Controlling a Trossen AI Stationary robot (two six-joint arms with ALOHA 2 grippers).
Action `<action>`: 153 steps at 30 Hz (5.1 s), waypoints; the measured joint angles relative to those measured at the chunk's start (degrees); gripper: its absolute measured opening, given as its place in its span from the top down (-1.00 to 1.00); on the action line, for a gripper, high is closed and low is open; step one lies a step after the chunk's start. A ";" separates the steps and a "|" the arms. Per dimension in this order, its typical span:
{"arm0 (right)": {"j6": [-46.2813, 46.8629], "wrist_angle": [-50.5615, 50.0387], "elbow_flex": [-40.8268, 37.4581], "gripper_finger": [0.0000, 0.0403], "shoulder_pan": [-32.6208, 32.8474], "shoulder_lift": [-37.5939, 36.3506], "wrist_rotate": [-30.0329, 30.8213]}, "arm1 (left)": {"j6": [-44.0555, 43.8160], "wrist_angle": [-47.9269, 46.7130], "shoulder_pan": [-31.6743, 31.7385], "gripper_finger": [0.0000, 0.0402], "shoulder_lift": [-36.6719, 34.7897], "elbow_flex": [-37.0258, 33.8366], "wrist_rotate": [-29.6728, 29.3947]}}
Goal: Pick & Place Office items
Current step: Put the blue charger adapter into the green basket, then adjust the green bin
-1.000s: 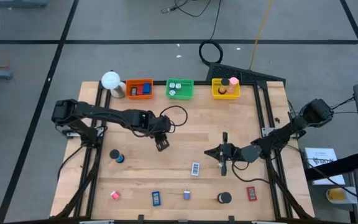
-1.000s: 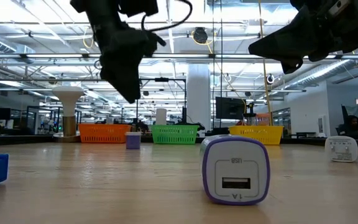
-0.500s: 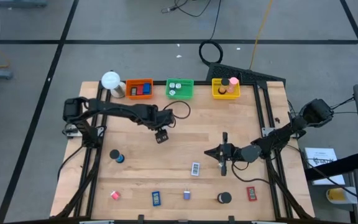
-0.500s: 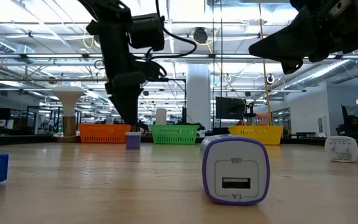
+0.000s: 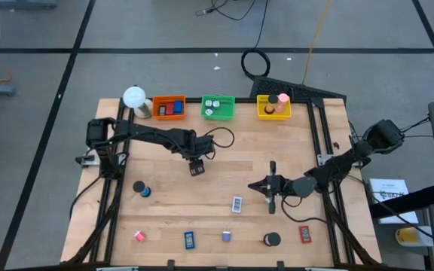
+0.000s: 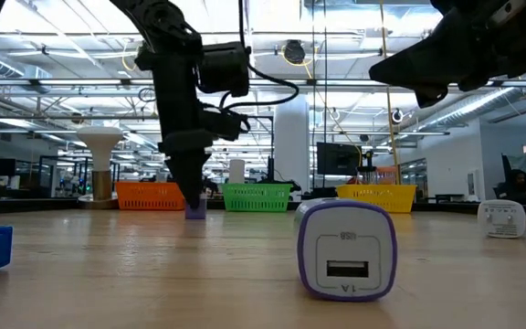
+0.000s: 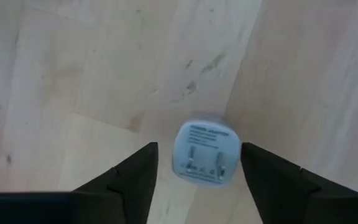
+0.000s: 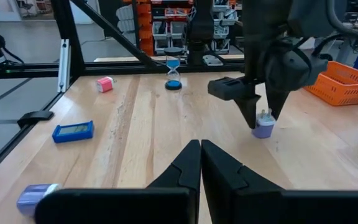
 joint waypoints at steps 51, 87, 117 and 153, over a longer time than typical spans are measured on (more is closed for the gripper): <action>-1.07 2.63 -1.81 0.98 -22.74 -0.31 -7.76 | -29.08 -4.07 24.31 0.33 18.84 37.51 0.82; -1.18 6.08 -1.79 0.98 -22.72 -0.35 -10.82 | -34.79 -4.09 24.13 0.33 21.68 36.76 -0.46; -2.05 6.09 -1.79 0.98 -22.70 -0.35 -10.82 | -31.52 -4.71 23.67 0.26 23.54 36.72 -0.44; -2.70 5.63 -1.79 0.98 -22.70 -0.35 -12.41 | 10.20 -27.64 16.65 0.29 23.28 52.64 3.08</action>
